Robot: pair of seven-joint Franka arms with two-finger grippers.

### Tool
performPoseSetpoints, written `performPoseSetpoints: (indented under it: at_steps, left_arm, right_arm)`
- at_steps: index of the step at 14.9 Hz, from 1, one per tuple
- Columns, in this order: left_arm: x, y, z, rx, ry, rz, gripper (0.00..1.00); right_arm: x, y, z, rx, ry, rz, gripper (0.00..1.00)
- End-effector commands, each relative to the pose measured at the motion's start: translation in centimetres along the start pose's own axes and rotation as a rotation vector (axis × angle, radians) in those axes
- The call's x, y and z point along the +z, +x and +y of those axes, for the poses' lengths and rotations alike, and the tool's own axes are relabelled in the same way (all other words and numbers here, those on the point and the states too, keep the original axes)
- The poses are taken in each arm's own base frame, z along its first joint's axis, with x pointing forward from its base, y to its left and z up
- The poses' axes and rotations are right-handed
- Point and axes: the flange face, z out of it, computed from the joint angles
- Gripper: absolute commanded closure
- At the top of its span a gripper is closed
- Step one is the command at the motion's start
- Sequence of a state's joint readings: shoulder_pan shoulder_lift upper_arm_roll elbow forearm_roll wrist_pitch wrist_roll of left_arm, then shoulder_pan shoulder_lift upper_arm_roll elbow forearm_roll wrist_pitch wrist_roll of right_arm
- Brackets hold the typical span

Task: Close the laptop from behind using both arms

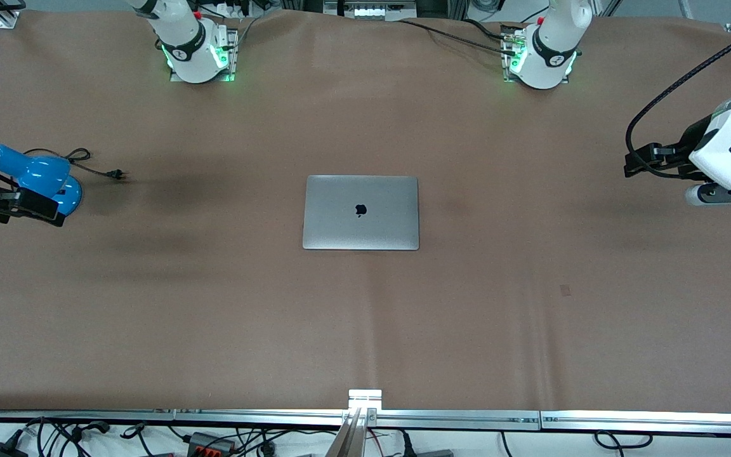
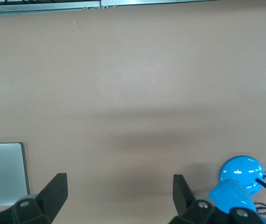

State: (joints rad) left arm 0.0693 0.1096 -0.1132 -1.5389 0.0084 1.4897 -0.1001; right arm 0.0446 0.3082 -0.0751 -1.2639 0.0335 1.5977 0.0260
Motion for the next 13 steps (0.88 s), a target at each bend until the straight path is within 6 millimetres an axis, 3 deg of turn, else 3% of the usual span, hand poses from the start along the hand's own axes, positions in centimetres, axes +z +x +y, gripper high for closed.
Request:
performPoseSetpoints:
  at_steps: [1, 3, 7, 13]
  left_arm:
    - [0.0, -0.8, 0.0, -0.076, -0.013, 0.003, 0.00]
    - [0.0, -0.8, 0.1, -0.145, -0.016, 0.001, 0.00]
    - [-0.1, -0.8, 0.1, -0.070, -0.016, 0.001, 0.00]
    - [0.0, -0.9, -0.2, -0.068, -0.016, -0.009, 0.00]
  right_arm:
    - [-0.1, -1.5, 0.2, -0.013, -0.020, -0.016, 0.00]
    - [0.7, -2.7, 0.6, -0.010, -0.024, -0.017, 0.00]
    - [1.5, -7.4, 1.1, -0.043, -0.031, 0.015, 0.00]
    - [-0.1, -9.5, 1.4, -0.067, -0.026, -0.034, 0.00]
